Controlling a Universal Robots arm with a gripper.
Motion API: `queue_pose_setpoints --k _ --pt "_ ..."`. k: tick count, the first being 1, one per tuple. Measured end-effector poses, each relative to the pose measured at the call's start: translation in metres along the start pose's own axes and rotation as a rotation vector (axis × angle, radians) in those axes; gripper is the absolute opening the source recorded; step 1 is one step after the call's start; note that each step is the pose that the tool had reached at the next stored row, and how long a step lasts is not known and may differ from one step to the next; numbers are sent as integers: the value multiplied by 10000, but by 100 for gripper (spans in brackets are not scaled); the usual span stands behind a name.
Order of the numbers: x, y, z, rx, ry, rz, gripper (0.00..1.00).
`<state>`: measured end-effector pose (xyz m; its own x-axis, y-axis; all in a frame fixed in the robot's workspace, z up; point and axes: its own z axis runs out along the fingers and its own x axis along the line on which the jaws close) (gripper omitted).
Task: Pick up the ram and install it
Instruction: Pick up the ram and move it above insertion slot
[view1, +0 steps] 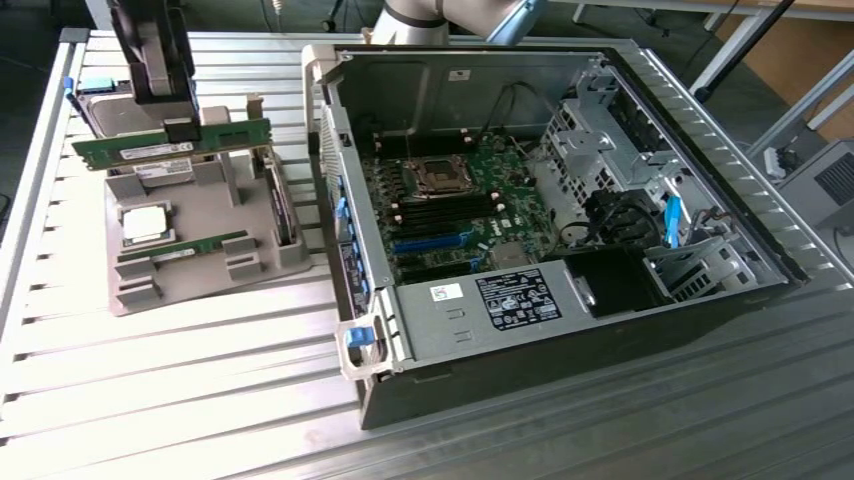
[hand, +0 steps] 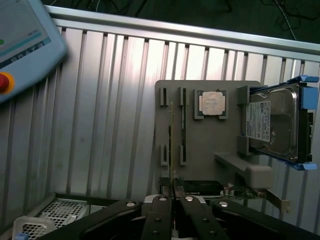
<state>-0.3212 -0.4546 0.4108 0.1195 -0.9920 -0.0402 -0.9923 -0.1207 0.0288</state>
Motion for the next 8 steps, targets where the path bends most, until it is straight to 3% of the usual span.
queue_pose_setpoints --k 8 --pt "5 -41 -1 -1 10 0 11"
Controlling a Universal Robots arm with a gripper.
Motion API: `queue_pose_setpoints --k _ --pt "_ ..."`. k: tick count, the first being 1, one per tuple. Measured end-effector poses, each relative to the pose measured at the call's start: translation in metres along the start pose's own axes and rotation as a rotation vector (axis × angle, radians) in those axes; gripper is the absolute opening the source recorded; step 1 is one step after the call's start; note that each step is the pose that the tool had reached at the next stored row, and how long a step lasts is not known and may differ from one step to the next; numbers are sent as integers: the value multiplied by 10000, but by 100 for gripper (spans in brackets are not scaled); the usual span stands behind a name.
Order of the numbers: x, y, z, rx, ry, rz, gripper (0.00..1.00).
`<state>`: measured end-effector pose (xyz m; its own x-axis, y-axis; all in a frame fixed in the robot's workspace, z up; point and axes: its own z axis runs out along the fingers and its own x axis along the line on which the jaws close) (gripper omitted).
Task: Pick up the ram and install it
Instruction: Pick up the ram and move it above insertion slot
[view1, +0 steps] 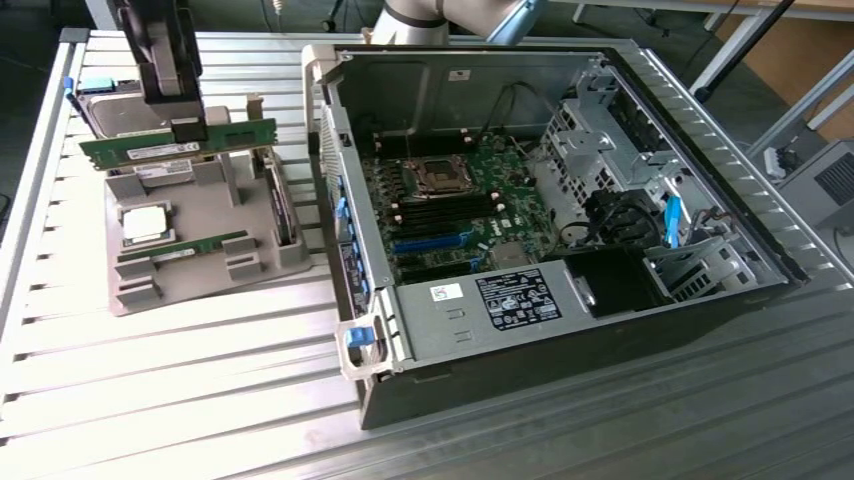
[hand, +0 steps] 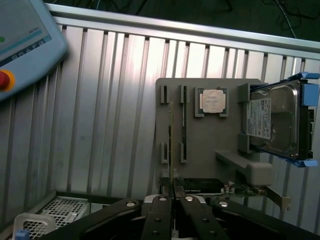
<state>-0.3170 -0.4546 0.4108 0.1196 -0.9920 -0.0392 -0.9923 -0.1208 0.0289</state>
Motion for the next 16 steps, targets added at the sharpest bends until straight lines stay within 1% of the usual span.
queue_pose_setpoints --k 9,16 --pt "3 -23 -1 -2 11 1 11" --pt "7 -56 -2 -5 39 2 11"
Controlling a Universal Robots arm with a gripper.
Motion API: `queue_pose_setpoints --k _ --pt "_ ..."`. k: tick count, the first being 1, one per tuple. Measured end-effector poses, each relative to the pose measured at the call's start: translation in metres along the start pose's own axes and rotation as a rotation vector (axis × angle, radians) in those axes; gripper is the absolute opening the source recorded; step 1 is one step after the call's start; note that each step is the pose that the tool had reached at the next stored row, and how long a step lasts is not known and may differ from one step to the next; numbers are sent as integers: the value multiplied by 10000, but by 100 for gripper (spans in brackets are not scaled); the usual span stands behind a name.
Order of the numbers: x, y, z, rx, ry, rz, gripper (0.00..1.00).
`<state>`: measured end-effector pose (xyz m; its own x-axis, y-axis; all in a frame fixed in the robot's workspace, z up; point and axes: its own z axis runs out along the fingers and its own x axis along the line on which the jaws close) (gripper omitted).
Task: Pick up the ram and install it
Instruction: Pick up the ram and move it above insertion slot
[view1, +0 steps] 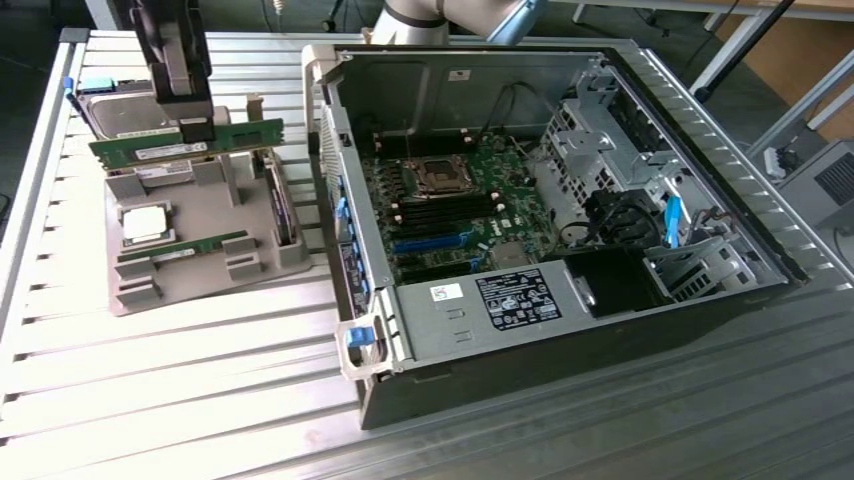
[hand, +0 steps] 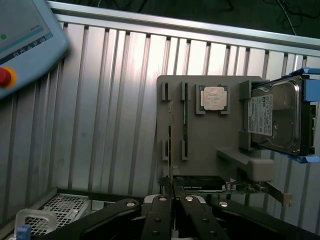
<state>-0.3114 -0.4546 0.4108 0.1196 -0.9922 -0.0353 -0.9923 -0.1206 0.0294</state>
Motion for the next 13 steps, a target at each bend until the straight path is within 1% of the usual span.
queue_pose_setpoints --k 13 --pt "6 -49 -2 -2 16 0 11"
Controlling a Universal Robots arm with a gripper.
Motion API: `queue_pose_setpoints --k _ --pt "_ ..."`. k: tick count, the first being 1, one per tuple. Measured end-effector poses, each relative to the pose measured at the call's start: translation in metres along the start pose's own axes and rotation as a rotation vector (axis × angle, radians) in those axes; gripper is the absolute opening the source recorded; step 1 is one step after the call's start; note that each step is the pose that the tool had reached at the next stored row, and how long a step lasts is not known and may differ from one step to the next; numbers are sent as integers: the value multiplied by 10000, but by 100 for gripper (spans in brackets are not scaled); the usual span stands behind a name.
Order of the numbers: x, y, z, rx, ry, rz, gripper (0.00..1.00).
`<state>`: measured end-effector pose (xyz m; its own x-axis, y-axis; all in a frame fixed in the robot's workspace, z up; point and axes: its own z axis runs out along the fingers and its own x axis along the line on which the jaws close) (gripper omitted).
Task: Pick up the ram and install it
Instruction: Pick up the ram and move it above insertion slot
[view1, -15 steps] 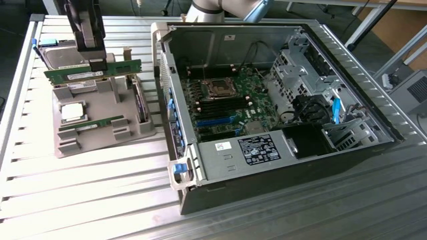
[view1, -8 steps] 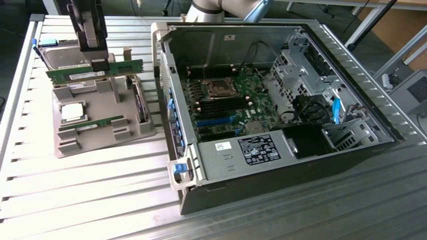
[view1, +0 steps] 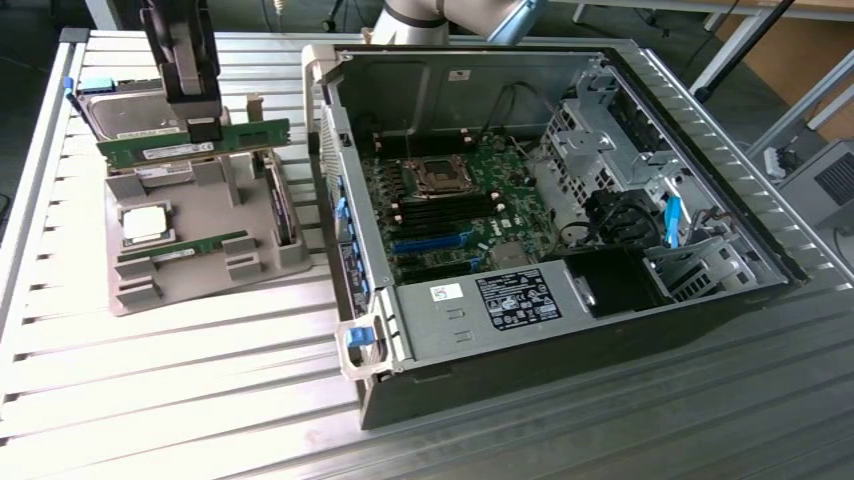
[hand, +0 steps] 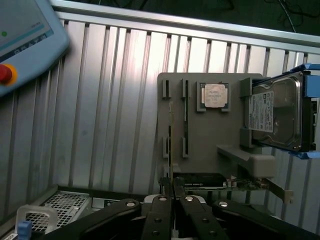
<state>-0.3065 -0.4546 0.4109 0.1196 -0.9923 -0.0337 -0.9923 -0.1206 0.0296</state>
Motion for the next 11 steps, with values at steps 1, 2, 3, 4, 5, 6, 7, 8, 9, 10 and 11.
queue_pose_setpoints --k 1,2,3,4,5,6,7,8,9,10,11 --pt "1 -4 0 0 1 0 11" --pt "3 -21 -1 -1 5 1 11" --pt "3 -25 -1 0 5 0 11" --pt "3 -28 -1 -1 6 1 11" --pt "4 -33 -1 -1 8 1 11" --pt "5 -37 -1 -1 10 1 11" --pt "5 -39 -1 -1 11 0 11" --pt "5 -41 -1 -1 11 1 11" --pt "5 -43 -1 -1 12 0 11" --pt "6 -46 -2 -2 14 0 11" --pt "6 -51 -2 -2 17 1 11"
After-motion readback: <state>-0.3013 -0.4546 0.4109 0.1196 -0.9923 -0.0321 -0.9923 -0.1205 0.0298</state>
